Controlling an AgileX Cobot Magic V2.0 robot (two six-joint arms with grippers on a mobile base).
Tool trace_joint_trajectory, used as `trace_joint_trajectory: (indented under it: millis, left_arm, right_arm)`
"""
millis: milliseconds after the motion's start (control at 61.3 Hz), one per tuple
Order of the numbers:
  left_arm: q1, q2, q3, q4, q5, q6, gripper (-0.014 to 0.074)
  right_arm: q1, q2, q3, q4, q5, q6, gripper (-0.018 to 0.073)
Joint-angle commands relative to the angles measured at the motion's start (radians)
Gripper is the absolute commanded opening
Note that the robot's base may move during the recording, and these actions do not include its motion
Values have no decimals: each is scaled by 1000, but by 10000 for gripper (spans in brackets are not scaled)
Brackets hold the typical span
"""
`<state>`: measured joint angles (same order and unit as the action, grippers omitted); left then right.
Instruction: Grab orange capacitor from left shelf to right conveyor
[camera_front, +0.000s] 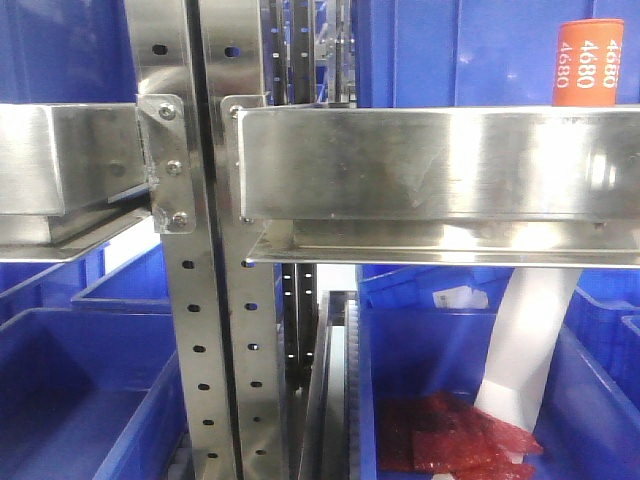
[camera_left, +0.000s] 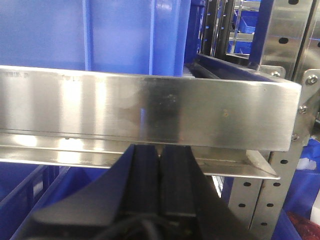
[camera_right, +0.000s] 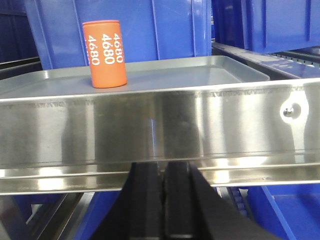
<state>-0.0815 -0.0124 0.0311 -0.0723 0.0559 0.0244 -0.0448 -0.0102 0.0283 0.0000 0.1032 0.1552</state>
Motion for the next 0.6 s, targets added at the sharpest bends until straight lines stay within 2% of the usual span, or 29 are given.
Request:
trace_joint_trajectory:
  millis: [0, 587]
  left_arm:
    - [1, -13, -4, -2, -85, 0, -127]
    - [1, -13, -4, -2, -85, 0, -127]
  right_arm:
    - [2, -14, -4, -6, -91, -8, 37]
    - [2, -14, -4, -6, -91, -8, 37]
